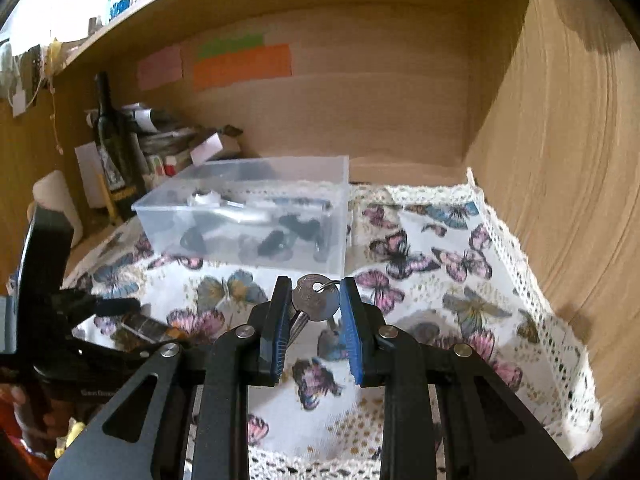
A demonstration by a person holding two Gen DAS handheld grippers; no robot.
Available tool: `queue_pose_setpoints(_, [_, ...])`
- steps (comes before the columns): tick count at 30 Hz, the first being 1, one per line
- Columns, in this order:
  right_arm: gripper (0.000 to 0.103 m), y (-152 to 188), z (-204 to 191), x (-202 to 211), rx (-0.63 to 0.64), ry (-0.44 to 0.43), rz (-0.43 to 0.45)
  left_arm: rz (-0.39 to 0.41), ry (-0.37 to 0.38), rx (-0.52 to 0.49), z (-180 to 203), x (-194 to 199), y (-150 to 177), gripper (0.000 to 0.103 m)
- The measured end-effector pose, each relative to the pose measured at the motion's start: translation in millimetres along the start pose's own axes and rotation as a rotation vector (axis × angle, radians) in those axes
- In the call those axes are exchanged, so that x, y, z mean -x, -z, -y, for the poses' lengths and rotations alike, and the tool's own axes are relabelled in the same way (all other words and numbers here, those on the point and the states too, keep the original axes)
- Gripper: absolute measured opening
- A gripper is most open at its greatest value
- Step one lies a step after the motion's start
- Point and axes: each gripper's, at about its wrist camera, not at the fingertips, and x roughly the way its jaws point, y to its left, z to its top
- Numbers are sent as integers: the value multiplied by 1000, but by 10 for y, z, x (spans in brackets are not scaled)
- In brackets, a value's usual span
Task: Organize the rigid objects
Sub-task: 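Grasp the brown gold-capped tube with the left tool while the right tool grasps the keys, then carry the tube and keys into the clear box and open both tools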
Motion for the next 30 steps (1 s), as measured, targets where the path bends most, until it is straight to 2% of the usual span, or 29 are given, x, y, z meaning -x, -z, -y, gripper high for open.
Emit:
queue_pose_setpoints(10, [22, -448, -164, 84, 45, -36, 113, 203, -32, 72, -393, 505, -361, 83])
queue_pose_setpoints(18, [22, -827, -291, -28, 83, -64, 175, 306, -59, 75, -613, 691, -787, 83])
queue_pose_setpoints(24, [22, -1031, -349, -243, 103, -83, 172, 306, -51, 40, -633, 573, -1095, 83])
queue_pose_setpoints(30, [22, -1037, -359, -603, 94, -113, 95, 246, -46, -11, -545, 223, -1241, 83])
